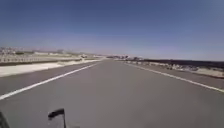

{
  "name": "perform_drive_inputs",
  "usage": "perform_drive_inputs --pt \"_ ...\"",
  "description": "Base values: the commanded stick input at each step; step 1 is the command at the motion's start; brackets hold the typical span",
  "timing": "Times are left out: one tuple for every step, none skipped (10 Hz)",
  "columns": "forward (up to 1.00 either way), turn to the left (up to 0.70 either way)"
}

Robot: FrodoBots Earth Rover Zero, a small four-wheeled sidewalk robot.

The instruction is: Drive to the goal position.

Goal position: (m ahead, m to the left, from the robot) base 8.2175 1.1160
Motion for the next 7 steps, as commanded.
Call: perform_drive_inputs --pt "1.00 0.00" --pt "1.00 0.02" --pt "1.00 0.15" --pt "1.00 0.27" --pt "1.00 0.15" --pt "1.00 0.03" --pt "1.00 0.00"
